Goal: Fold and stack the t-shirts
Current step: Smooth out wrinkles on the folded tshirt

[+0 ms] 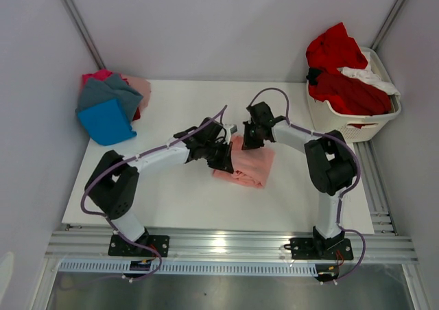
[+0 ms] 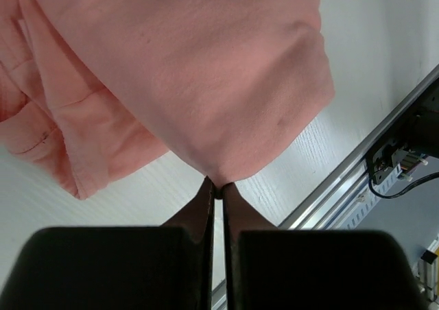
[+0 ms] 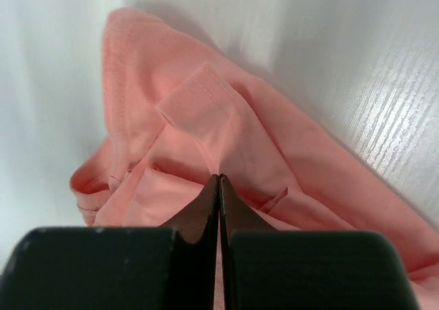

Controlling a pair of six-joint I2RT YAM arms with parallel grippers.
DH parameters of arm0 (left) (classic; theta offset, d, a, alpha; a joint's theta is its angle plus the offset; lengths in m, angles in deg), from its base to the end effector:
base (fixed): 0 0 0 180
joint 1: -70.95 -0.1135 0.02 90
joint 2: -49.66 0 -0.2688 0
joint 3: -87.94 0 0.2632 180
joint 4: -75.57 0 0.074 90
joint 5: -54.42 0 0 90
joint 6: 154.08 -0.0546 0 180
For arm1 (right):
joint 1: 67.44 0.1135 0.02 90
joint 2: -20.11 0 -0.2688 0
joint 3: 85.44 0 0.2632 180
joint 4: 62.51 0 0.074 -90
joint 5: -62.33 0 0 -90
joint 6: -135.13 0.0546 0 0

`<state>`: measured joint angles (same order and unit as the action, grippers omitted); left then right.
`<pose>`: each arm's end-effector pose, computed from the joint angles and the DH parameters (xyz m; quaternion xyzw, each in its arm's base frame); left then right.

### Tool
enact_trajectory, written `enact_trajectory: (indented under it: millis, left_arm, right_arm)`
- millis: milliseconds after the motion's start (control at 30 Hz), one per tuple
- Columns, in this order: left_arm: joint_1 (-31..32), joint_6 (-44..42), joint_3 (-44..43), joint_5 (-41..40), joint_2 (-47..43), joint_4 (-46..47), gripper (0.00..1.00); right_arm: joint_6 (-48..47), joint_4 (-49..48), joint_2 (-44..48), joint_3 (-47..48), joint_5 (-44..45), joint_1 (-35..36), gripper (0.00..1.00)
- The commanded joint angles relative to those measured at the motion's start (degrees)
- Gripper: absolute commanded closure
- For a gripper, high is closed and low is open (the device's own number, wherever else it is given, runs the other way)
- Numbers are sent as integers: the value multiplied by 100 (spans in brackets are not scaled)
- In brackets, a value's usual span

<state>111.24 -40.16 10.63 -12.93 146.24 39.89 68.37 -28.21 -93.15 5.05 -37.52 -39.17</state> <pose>0.2692 -0.2557 0.1918 0.1916 0.9171 -0.3155 0.1506 0.3816 0.2158 0.1513 -0.0662 0.9535 0.1969 0.2186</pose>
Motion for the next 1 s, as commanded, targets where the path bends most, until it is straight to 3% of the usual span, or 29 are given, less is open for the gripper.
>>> enact_trajectory:
  millis: [0, 500, 700, 767, 800, 867, 967]
  left_arm:
    - [31, -300, -204, -243, -604, -219, 100]
    - [31, -687, -46, -1333, -1264, -870, 99]
    - [31, -748, 86, -1360, -1273, -721, 99]
    - [31, -766, 86, -1439, -1159, -729, 99]
    - [31, -766, 94, -1518, -1098, -825, 100]
    - [31, -775, 25, -1842, -773, -1001, 100]
    - [31, -740, -186, -2238, -256, -1388, 100]
  right_arm:
    - [-101, -283, 479, 152, 246, 12, 100]
    - [136, -1224, 559, 231, 774, -120, 100]
    - [268, -1207, 49, 706, -192, -191, 99]
    - [286, -1295, -39, 697, -560, -182, 93]
    - [277, -1304, -100, 714, -667, -182, 81]
    - [251, -1278, -136, 714, -826, -182, 67]
    - [181, -1278, -180, 688, -1044, -199, 61]
